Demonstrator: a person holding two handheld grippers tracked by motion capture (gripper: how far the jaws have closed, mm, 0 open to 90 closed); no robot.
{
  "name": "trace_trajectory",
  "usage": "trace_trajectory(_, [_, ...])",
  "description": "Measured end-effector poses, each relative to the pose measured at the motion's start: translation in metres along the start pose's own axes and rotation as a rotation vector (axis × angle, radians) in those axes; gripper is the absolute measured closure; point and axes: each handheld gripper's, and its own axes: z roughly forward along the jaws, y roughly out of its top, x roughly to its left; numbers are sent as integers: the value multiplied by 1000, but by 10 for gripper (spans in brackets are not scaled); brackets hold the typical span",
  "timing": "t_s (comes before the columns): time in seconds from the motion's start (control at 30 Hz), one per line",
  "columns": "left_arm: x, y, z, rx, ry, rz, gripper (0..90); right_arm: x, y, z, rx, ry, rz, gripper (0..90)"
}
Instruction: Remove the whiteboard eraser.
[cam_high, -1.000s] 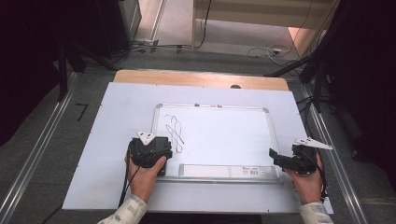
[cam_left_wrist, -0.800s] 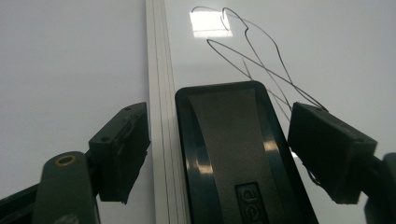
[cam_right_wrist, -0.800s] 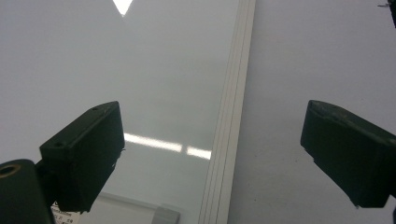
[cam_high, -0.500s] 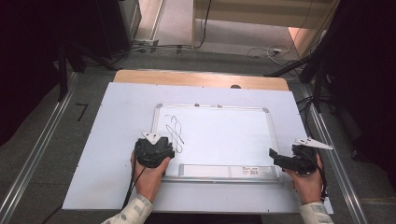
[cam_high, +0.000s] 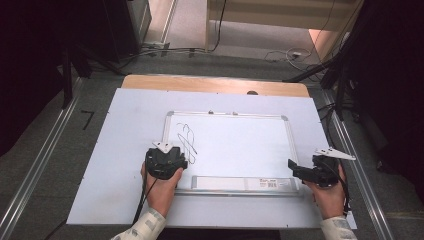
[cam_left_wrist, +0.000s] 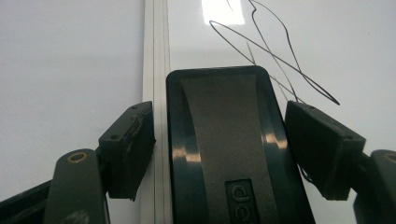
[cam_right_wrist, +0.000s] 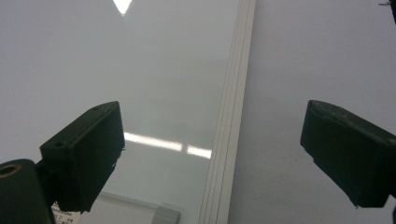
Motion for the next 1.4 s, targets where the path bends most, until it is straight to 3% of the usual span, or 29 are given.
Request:
trace_trajectory(0.07, [-2, 1, 1, 3, 8, 0, 268, 0, 0, 0, 0, 0, 0, 51])
trace_trajectory(0.17, [-11, -3, 4, -4, 38, 50, 255, 0, 0, 0, 1, 0, 1, 51])
trace_trajectory(0.47, [-13, -7, 4, -35, 45, 38, 273, -1, 0, 0, 1, 0, 5, 51])
trace_trajectory(0.67, [-7, -3, 0, -20, 23, 11, 378, -2, 0, 0, 4, -1, 9, 52])
trace_trajectory(0.97, [-9, -2, 2, -12, 32, 52, 411, -1, 0, 1, 10, -5, 12, 53])
trace_trajectory(1.4, [-5, 0, 1, -6, 1, 49, 415, -3, 0, 1, 9, -6, 13, 53])
